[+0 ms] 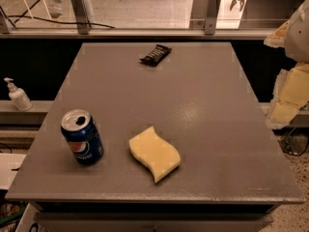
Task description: Move rxbar chocolate near sponge
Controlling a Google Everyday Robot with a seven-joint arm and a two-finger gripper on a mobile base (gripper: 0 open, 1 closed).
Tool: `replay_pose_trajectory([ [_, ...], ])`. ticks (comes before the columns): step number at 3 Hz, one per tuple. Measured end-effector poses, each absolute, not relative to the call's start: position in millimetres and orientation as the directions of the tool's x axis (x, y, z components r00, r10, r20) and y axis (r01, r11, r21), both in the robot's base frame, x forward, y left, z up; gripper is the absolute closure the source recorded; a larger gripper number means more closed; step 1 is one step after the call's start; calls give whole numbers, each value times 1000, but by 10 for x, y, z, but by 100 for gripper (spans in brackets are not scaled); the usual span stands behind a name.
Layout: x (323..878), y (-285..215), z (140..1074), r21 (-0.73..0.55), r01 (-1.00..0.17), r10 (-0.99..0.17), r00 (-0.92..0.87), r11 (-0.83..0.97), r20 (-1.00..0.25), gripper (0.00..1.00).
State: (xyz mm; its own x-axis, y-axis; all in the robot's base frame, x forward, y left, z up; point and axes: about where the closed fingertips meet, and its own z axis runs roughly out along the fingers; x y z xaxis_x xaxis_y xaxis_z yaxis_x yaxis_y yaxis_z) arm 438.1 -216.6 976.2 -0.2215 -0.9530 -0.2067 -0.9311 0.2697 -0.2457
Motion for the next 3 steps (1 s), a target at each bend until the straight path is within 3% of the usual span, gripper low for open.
replay_pose_trajectory([
  [2,4421,-2174,9785,-247,-924,-943,-234,291,-236,0],
  [3,4672,-2138,9721,-247,-914,-918,-236,321,-319,0],
])
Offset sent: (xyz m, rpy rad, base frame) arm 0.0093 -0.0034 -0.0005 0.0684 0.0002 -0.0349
